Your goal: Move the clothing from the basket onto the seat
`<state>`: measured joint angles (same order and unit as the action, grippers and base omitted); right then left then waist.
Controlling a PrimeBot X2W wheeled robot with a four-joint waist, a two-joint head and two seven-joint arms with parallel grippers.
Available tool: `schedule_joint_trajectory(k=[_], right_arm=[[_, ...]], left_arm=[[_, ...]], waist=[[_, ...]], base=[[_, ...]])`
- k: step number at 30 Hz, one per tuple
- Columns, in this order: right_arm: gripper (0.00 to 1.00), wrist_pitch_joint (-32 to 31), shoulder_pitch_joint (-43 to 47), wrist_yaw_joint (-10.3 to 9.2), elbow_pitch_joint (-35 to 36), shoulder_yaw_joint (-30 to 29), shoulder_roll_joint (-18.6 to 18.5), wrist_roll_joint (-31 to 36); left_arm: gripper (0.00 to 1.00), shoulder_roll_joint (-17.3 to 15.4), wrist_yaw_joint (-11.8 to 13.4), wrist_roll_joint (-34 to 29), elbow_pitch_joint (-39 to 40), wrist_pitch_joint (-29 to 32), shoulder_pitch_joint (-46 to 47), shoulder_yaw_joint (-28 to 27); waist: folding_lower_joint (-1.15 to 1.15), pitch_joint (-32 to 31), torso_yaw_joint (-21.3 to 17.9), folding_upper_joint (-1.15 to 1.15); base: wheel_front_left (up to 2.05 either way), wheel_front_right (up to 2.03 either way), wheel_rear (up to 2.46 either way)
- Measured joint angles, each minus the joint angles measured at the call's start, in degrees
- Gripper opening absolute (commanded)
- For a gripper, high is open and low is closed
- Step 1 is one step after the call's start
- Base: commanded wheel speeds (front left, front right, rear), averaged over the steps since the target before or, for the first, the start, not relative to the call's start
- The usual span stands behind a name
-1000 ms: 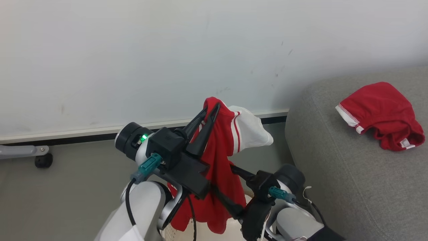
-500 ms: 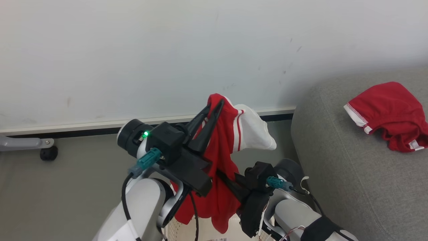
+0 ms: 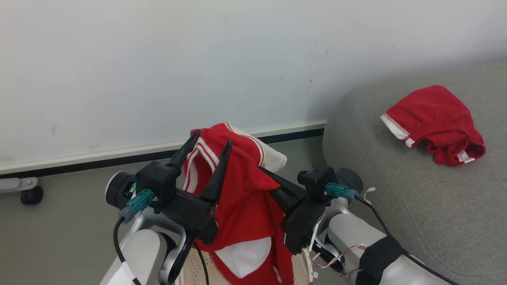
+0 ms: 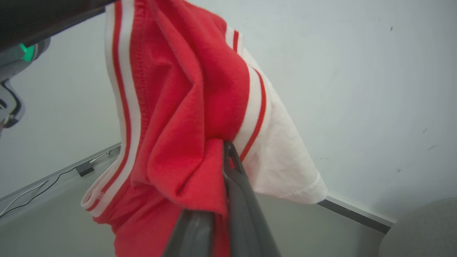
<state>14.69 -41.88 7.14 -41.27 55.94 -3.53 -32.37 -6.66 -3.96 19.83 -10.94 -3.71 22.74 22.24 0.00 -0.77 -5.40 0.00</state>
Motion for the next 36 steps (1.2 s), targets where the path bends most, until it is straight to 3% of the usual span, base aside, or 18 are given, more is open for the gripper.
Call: schedule_joint_trajectory(k=[17,36], right_arm=[[0.00,0.0,-0.6,-0.18,2.6,-6.9,-6.3,-0.3],[0.00,0.0,4.6,-4.08,11.9,-11.8,-15.9,2.2]], left_arm=[[1.00,-0.3,0.4,1.1,-0.9,-3.0,-10.6,1.4],[1.00,1.8,0.4,0.7,0.0,-4.9,-14.9,6.5]], waist=[[0.00,-0.5,-8.3,0.00],[-0.01,-0.9,-22.3,0.00]], base=[[0.00,0.00,0.00],[0.00,0.00,0.00]])
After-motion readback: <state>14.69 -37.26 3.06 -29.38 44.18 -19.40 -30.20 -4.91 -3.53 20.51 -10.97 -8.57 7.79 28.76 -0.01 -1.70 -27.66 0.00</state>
